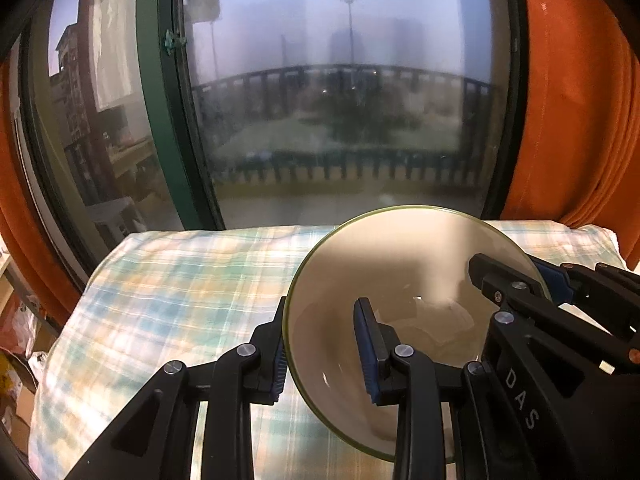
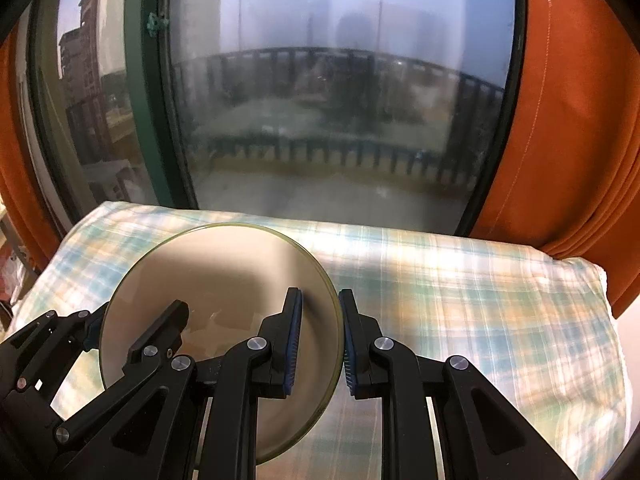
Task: Organize plates and bowls
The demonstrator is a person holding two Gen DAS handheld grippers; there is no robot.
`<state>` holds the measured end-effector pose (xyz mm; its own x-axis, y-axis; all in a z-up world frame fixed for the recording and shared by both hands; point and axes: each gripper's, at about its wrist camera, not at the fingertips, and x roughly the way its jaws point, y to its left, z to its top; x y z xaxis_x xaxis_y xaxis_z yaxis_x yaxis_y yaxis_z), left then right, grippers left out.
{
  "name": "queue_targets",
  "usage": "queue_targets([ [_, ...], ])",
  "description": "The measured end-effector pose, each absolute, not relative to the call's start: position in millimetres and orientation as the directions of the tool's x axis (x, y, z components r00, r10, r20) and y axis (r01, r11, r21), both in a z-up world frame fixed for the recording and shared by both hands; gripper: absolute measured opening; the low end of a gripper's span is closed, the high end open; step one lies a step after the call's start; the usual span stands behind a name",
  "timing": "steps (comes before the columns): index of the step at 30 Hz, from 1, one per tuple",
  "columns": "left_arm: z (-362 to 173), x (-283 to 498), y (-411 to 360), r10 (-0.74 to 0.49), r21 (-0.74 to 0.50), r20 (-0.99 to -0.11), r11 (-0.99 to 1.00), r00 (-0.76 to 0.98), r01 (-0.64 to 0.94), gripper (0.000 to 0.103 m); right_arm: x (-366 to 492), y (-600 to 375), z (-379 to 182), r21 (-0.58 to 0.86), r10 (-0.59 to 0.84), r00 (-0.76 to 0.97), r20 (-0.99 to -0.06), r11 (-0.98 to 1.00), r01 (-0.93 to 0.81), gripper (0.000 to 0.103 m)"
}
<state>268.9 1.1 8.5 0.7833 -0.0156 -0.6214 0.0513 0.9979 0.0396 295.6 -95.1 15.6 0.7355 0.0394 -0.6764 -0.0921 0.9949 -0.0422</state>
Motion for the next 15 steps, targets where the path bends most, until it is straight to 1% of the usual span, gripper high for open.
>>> queue_targets([
  [5,18.0,243.9,2.9,-0.021,0.021,-0.596,0.999,0.803,0.042,0.029,261.4,-91.6,34.7,-0.066,0.025,0.756,-0.655,0.994,-0.09,0.022],
  [15,23.6,195.4,-2.9,-0.037,0.046,-0.573,0.996,0.819,0.077,0.029,208.5,-102.2,49.4,-0.062,0.019,0.772,-0.636,0.995,-0.075,0.022],
])
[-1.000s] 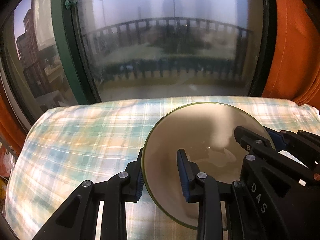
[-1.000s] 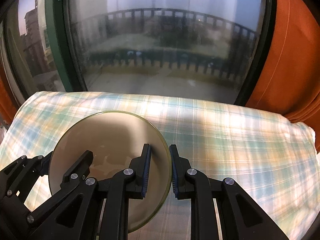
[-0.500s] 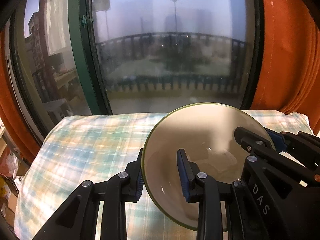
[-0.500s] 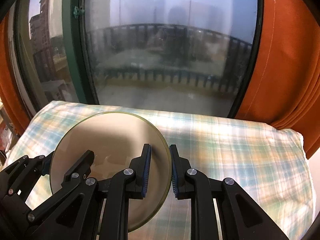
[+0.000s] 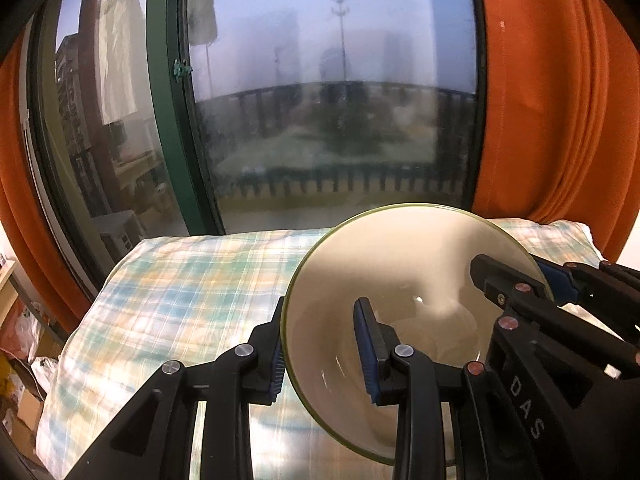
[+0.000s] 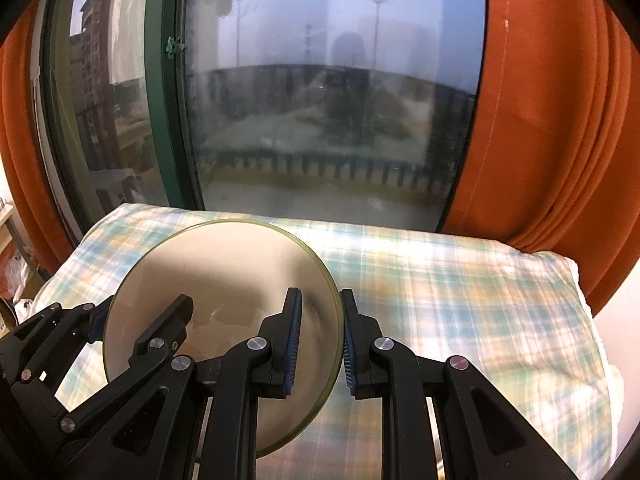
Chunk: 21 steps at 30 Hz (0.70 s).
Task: Organize plates and bowls
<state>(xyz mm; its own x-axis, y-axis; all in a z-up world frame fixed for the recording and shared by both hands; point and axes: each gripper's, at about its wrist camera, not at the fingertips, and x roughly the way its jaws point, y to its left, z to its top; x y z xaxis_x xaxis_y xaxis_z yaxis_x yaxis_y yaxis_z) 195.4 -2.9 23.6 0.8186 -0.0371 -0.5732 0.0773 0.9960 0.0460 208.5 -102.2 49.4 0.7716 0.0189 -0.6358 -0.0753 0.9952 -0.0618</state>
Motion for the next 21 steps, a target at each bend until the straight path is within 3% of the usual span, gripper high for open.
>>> queue_targets([
  [21,26.0,125.0,-13.1,-0.095,0.041,-0.55,0.989,0.83,0.14,0.03,118.5,-124.2,53.7,-0.039,-0.004,0.803,-0.596,0.999,-0.023,0.022],
])
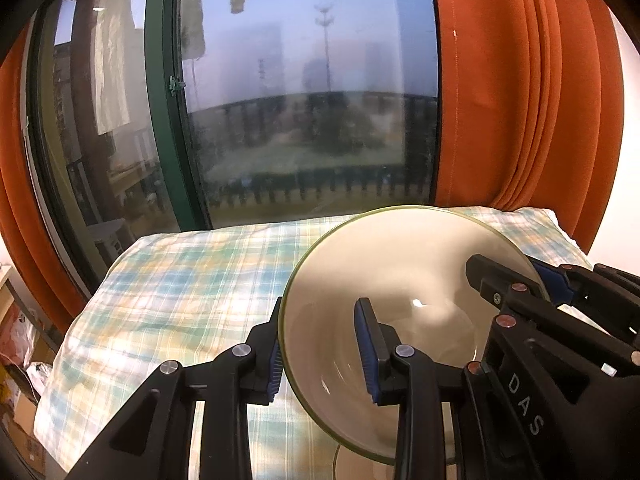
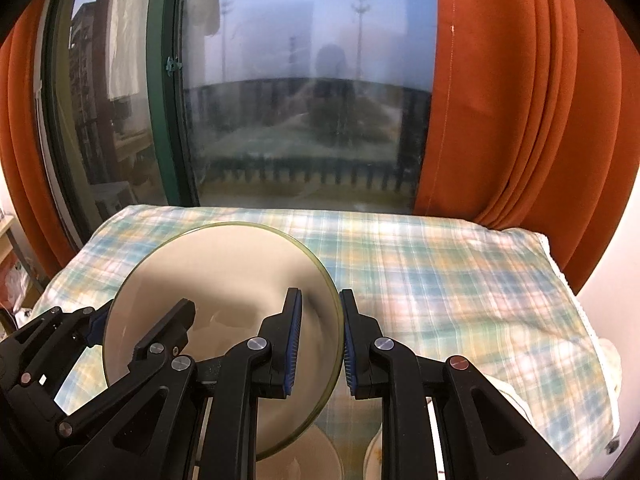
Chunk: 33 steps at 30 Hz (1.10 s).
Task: Organize plates and bowls
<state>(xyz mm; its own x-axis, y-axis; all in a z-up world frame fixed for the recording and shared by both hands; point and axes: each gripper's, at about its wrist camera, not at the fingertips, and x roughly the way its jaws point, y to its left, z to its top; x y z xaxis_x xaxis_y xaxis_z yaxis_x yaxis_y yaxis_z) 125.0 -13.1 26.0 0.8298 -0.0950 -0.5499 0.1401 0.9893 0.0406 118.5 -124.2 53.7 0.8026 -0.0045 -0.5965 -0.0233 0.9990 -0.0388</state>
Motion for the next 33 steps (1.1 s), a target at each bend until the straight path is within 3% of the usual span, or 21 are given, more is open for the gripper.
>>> queue_targets([
  [33,-20.6,56.9,-21.3,-0.151,0.057,-0.614,0.97,0.775,0.234,0.03,35.1,-129.5,4.5,0.014,0.002,0.763,-0.646,1.0,0.01,0.022],
])
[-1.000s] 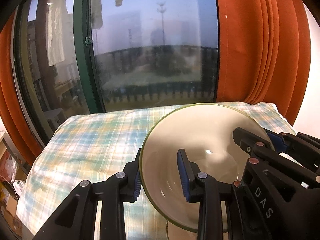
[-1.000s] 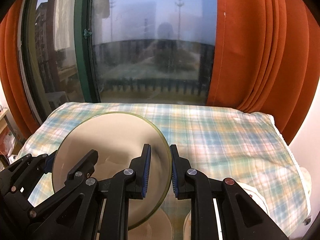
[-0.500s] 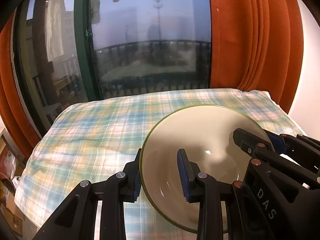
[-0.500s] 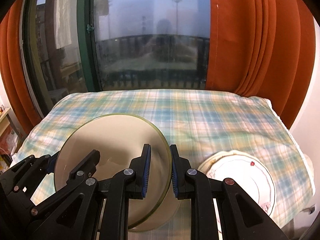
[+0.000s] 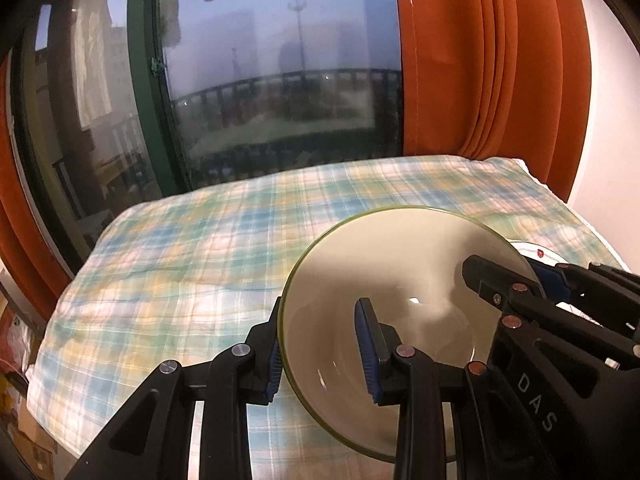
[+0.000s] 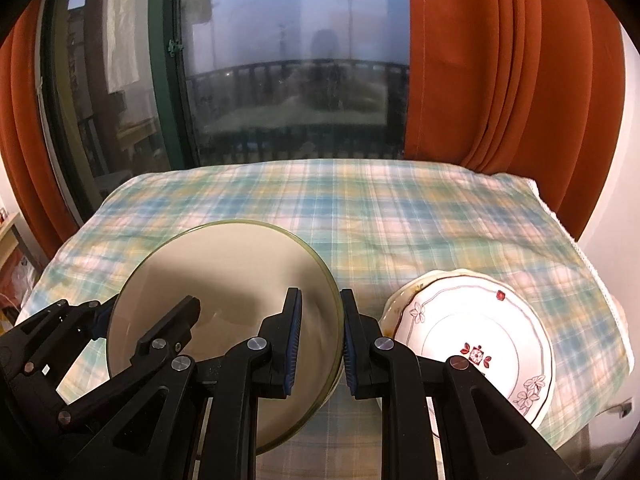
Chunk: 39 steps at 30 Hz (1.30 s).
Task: Organize plates and bowls
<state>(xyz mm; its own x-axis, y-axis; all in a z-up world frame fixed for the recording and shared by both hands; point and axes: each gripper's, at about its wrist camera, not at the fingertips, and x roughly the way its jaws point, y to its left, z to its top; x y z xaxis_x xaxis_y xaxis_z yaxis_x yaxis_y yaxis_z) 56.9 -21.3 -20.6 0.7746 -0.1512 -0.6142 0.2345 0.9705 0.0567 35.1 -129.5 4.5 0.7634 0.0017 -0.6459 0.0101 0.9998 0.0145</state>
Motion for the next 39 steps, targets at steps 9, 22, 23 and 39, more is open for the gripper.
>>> queue_targets([
  [9,-21.7,58.1,-21.3,-0.181,0.045,-0.627,0.963,0.757,0.267,0.032,33.6,-139.4,2.0,0.072,0.043,0.754,-0.655,0.997,0.005,0.022],
  [22,-40.8,84.9,-23.3,-0.187,0.015,-0.703,0.961,0.686,0.277,0.032,59.6,-141.4,-21.6,0.115,0.076,0.691,-0.719,0.993,0.011,0.022],
  [23,-41.0,85.7,-22.9,-0.191,0.012,-0.702,0.96,0.686,0.279,0.032,60.2,-141.8,-21.7,0.113,0.073,0.691,-0.719,0.993,0.013,0.022],
  [39,-57.1,89.8,1.2,-0.292,-0.146,-0.719,0.951,0.63,0.274,0.071,59.9,-136.2,-28.0,0.1,0.046,0.688,-0.724,0.994,0.04,0.067],
])
